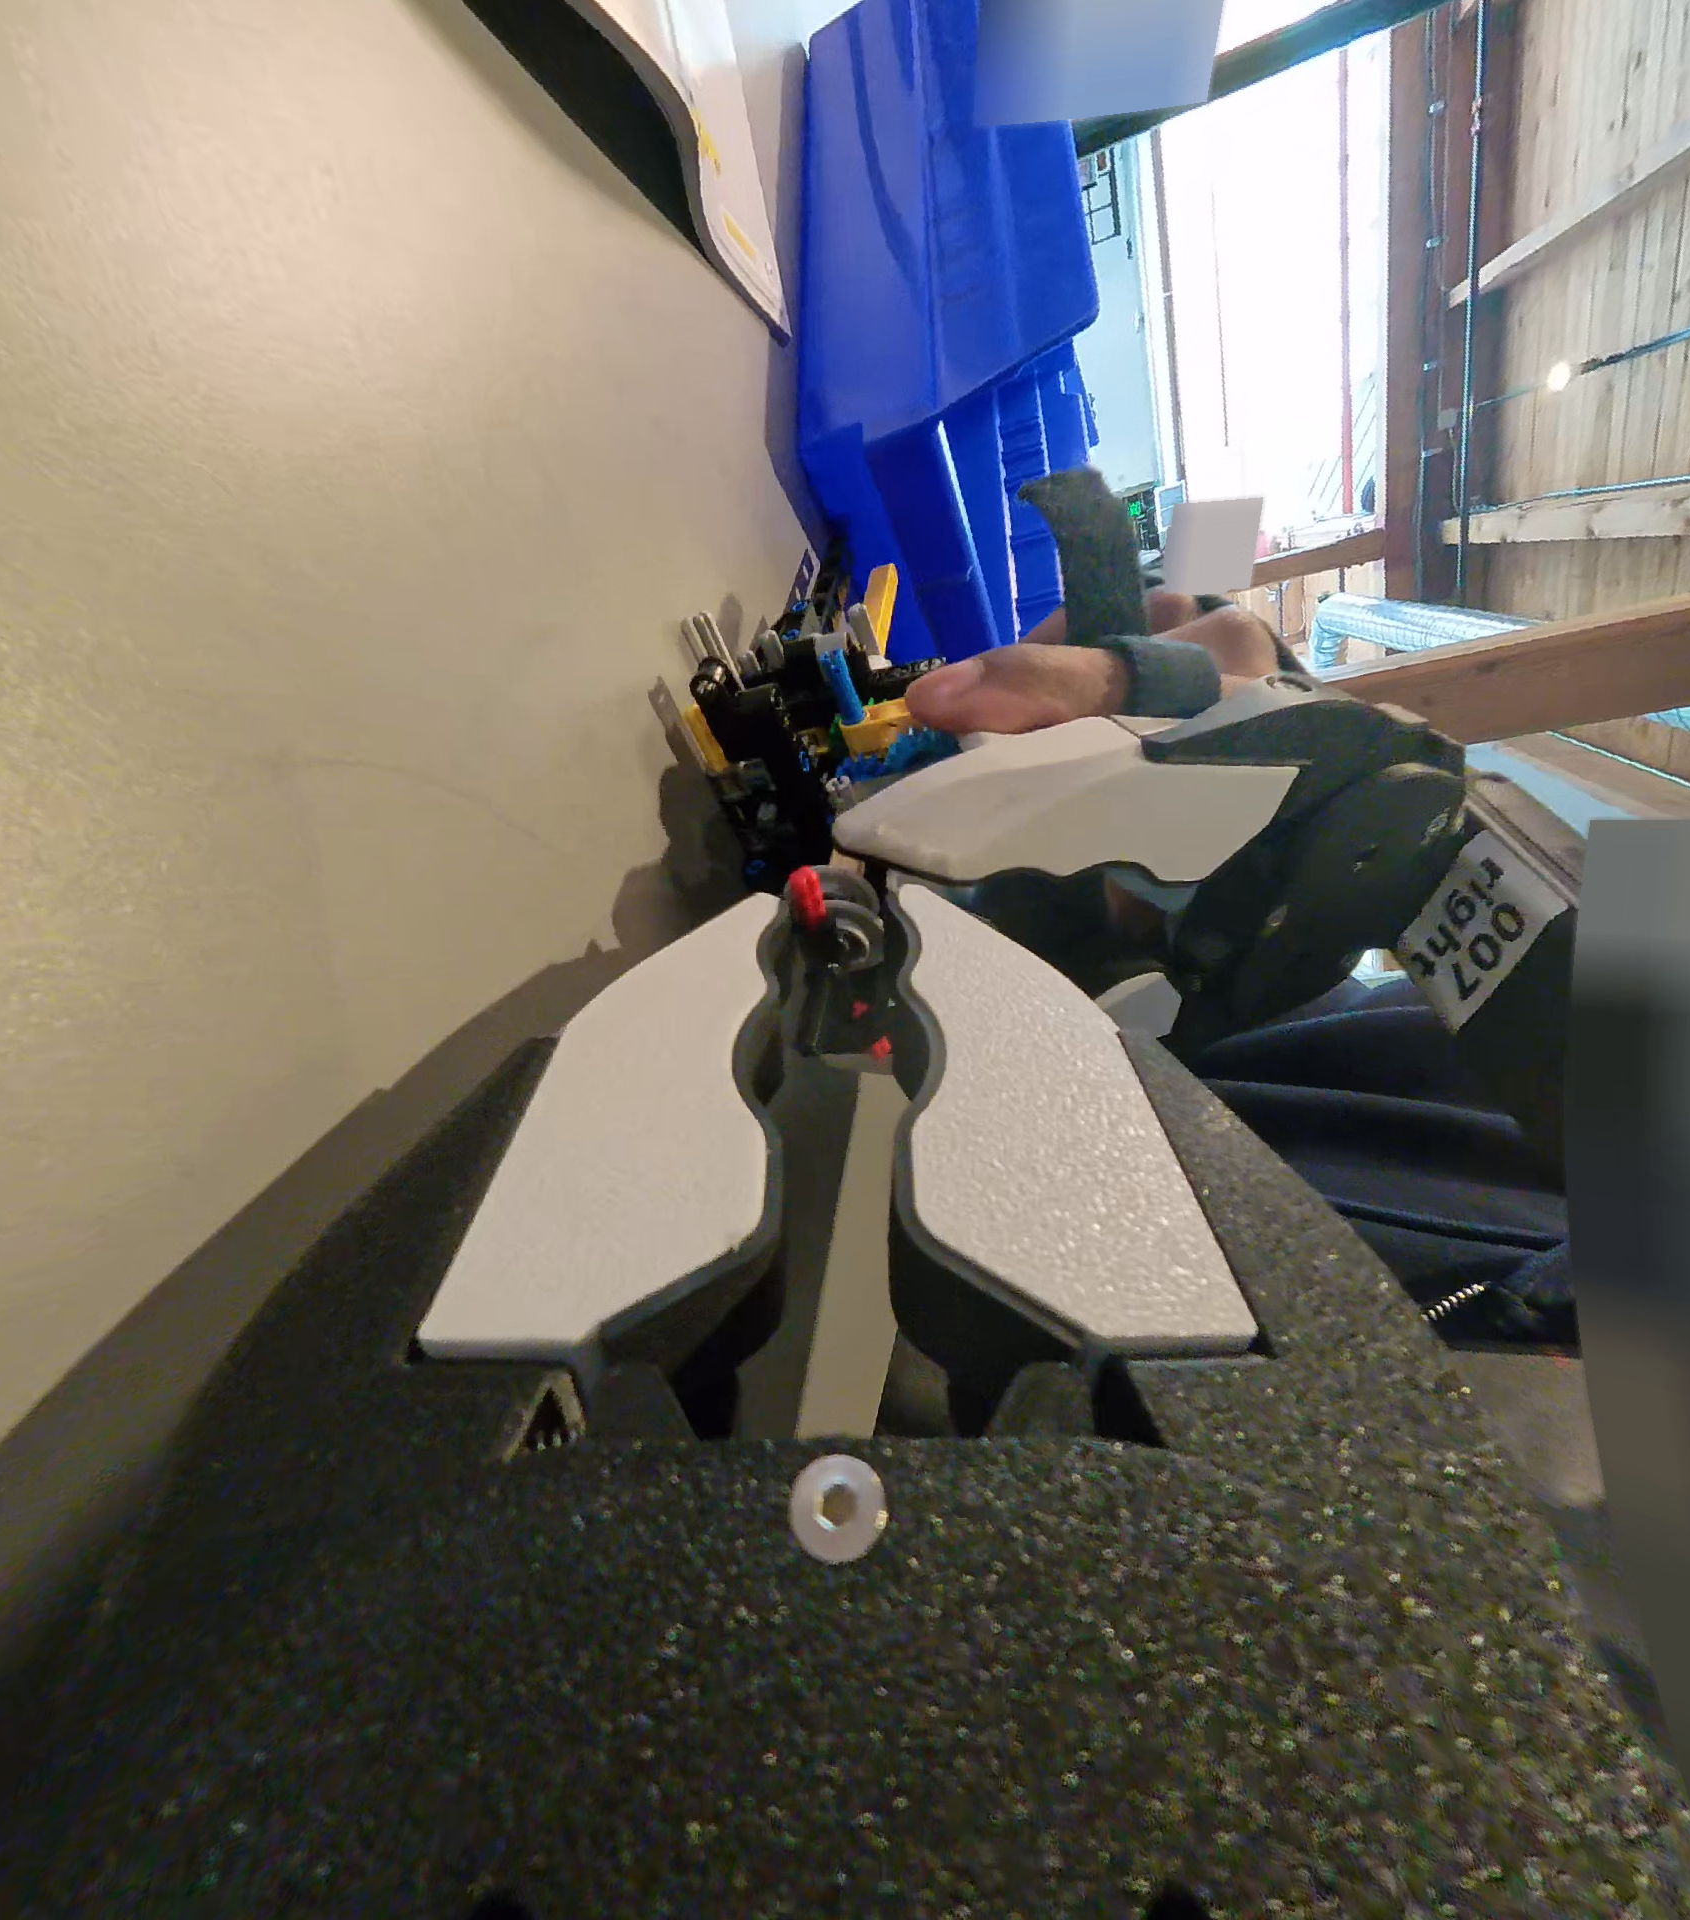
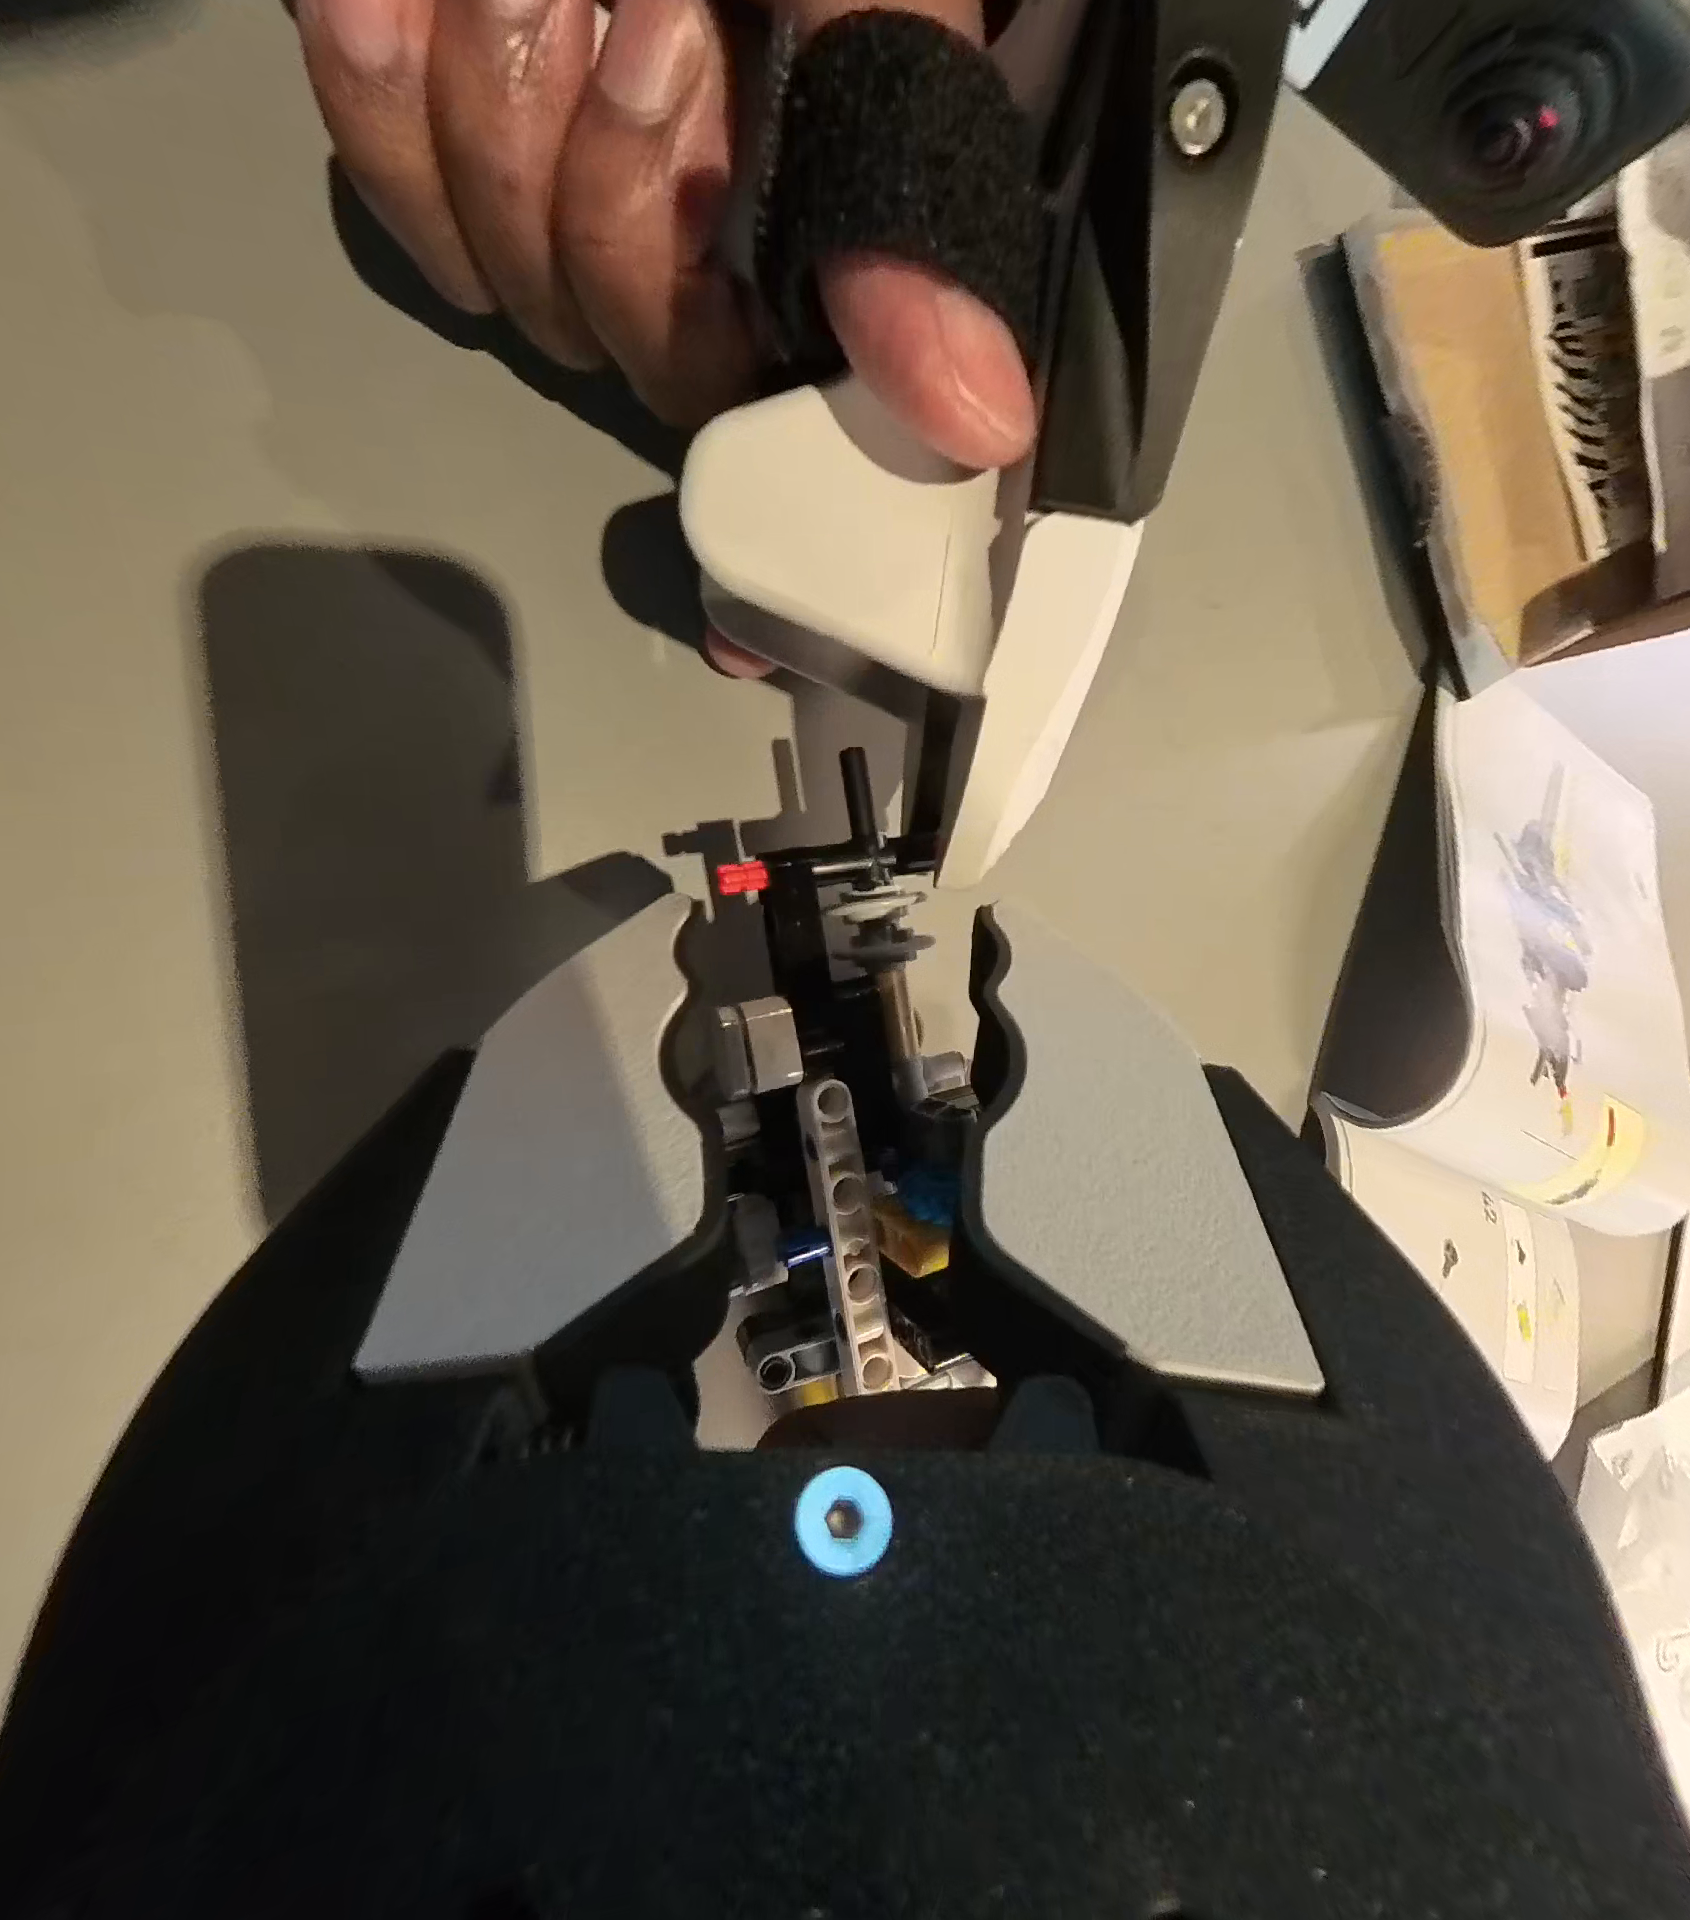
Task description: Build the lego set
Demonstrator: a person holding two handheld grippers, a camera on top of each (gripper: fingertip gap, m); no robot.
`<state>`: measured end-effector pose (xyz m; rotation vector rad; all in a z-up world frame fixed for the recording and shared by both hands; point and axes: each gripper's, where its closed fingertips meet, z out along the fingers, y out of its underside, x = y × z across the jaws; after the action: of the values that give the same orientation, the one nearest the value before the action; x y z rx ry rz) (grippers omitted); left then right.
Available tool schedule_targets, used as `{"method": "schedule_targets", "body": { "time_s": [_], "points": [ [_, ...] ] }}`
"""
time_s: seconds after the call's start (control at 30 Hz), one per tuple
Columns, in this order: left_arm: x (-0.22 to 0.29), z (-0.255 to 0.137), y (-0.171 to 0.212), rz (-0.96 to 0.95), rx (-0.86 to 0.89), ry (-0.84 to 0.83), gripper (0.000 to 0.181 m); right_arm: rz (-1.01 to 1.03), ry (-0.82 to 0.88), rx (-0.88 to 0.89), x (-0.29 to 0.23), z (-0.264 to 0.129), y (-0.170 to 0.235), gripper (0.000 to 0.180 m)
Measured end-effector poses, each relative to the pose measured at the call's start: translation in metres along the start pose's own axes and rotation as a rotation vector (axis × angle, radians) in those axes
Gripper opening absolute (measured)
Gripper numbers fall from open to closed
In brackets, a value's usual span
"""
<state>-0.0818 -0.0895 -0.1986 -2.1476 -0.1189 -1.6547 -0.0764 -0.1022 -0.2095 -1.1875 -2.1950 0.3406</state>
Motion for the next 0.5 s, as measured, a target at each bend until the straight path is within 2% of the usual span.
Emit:
{"method": "schedule_targets", "body": {
  "time_s": [0.5],
  "points": [
    [0.0009,-0.0003,0.0039,-0.008,0.002,0.002,0.013,-0.006,-0.134,-0.087,-0.0074,-0.0041,-0.0001,0.046]
  ]
}}
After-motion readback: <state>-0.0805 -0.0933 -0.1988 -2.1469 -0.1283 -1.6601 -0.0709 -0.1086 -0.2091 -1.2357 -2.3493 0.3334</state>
